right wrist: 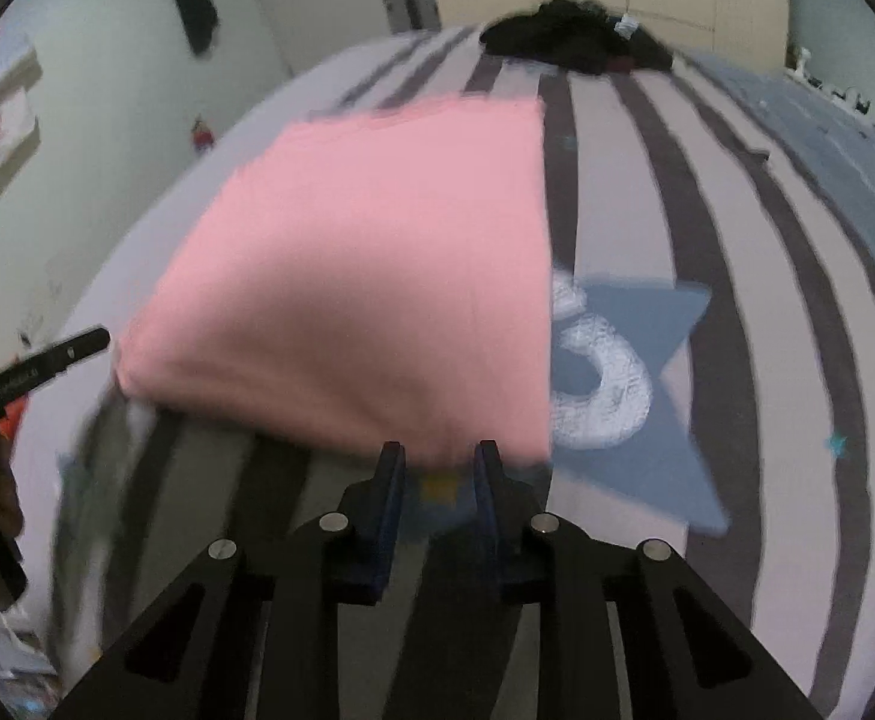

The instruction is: Fold clothes

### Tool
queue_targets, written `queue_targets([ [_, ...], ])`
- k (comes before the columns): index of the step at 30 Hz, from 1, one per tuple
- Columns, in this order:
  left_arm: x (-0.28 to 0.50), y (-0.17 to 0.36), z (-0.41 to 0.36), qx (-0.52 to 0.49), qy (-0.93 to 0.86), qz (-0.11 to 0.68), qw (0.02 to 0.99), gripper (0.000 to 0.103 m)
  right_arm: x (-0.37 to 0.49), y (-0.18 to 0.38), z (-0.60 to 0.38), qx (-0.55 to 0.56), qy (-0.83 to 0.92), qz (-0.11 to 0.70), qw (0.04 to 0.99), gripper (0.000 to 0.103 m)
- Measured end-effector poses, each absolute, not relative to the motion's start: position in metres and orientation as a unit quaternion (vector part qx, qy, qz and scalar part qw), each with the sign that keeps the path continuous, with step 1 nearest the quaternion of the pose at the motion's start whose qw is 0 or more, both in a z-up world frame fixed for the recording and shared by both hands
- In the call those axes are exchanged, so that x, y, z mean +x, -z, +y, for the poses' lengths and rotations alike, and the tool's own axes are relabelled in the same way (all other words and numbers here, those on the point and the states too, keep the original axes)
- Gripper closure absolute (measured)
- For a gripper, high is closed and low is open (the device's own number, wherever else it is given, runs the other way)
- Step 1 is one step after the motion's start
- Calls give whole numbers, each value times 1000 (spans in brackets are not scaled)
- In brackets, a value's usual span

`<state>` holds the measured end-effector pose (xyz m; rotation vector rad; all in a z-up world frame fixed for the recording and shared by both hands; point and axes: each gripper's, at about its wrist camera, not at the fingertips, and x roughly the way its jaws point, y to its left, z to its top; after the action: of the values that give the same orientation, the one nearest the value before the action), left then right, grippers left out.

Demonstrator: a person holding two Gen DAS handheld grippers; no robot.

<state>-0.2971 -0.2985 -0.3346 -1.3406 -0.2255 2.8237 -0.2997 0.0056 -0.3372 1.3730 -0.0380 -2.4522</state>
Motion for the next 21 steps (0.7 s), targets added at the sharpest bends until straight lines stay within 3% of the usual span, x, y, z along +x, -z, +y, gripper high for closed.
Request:
queue_targets([
  [7,-353,358,-278,-435,-898,-43,46,98,-370,319,-23,424,889,-36,171,82],
  [13,-350,379,-321,-461,-885,-63,-27,95,-412,354,-2,456,879,-42,136,82],
  [16,-352,378,-363,-479,-865,-109,-102,95,-418,365,30,477,868,-74,114,81],
  [21,-400,355,-339,-432,-899,-70,-28,95,-450,340,28,442,887,-59,118,79],
])
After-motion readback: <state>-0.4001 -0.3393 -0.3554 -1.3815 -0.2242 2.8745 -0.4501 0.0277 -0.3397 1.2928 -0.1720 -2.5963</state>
